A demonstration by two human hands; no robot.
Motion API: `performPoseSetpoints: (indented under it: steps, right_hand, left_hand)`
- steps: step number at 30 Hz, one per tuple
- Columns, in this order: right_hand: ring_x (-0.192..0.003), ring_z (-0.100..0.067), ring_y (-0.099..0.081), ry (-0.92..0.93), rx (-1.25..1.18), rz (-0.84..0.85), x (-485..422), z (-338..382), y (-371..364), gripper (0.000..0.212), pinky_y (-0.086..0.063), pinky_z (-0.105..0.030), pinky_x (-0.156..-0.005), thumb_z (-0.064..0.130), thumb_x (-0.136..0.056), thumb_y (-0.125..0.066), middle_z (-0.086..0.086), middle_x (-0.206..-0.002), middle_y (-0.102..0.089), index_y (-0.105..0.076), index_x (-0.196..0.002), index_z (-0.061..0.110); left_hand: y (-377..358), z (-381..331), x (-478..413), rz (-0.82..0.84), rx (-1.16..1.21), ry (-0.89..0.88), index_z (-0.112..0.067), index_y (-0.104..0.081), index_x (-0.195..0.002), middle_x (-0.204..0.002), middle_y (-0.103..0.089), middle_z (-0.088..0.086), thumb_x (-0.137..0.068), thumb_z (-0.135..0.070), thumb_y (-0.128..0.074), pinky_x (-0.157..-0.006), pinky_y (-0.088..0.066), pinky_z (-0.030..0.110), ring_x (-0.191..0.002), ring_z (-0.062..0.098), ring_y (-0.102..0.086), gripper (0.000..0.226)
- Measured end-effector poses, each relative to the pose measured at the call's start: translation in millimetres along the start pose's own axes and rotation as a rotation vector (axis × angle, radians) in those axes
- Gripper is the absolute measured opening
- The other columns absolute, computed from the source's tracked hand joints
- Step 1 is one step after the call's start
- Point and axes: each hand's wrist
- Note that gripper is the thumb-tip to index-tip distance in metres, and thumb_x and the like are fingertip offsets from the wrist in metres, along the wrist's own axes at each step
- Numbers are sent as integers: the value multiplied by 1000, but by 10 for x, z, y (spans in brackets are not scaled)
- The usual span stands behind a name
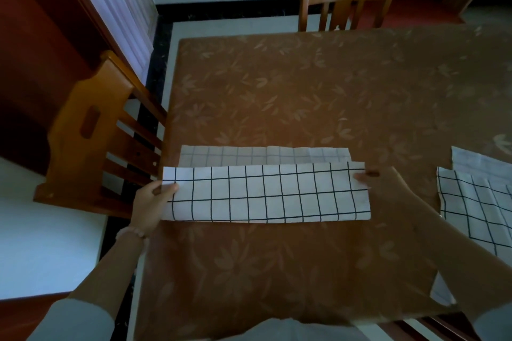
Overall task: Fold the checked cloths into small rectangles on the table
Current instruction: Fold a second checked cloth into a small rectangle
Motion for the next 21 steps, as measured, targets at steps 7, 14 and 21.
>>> performPoseSetpoints:
  steps: [7,14,21]
  right_hand:
    - [-83,-37,-64,-3,-79,-66,-249,53,-1,18,-51,-39,-69,10,-88,-62,-22,-87,-64,-60,-90,-8]
    - [-64,-37,-56,-43,-31,-67,-603,43,-50,30,-44,-34,-59,16,-89,-62,-21,-69,-60,-60,-77,-11]
    - [-59,-21,-44,-82,17,-90,-746,53,-107,30,-31,-26,-52,15,-87,-63,-15,-61,-48,-51,-64,0]
  left_hand:
    - [-96,-121,-359,-54,-75,12,-12,-65,-100,-96,-67,9,-92,-28,-57,-88,-50,48,-94,28,-63,20]
    - [-177,-130,-762,-75,-184,23,-8,-63,-80,-84,-63,22,-90,-32,-52,-68,-44,40,-82,40,-59,28]
    - [-310,-134,-990,-115,-268,30,-5,-64,-83,-81,-63,15,-90,-19,-56,-70,-40,31,-79,27,-57,17]
Point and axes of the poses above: each hand's wrist, its own x-axis away from the middle knuckle, its own y-axis out of the back of the hand, z = x × y
